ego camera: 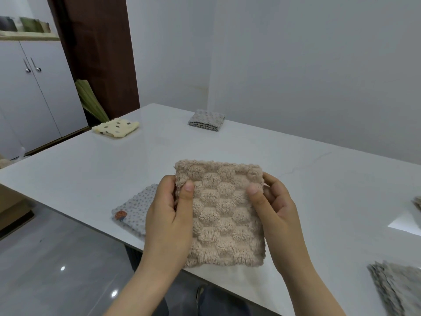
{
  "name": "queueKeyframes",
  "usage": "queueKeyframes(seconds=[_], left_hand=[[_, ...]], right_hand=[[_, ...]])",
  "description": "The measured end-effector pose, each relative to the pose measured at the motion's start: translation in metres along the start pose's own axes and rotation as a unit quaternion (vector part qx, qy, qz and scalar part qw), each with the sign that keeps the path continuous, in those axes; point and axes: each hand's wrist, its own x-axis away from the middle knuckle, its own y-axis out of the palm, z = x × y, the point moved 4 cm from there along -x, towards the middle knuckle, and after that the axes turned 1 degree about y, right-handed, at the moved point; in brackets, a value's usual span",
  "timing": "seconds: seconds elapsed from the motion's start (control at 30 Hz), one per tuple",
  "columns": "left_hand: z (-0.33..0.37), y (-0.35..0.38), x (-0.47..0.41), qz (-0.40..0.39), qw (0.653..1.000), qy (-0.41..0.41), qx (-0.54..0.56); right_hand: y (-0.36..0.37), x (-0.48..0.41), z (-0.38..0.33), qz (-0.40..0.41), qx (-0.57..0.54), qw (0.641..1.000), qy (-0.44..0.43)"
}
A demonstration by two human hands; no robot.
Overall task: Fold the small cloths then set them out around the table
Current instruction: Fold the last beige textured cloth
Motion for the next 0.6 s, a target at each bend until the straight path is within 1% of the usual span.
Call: queueKeyframes(seconds=[0.17,0.33,0.47,0.6], left_hand=[[0.001,0.002,-0.003,-0.002,1.000,0.000,0.003],[0.000,0.005,-0.006,-0.010,1.000,0.000,0.008],[-0.003,0.004,-0.010,-0.017,1.000,0.004,-0.009],[-0.007,0.004,-0.010,-0.019,0.997,0.025,-0.073]], right_hand=[[0.002,0.003,0.014,-0.023,0.031,0.998,0.054],[0.004,0.002,0.020,-0.044,0.089,0.988,0.117],[0.000,0.001,0.020,-0.011,0.109,0.990,0.092],[-0.002,-0.001,0.017,0.011,0.123,0.989,0.080]])
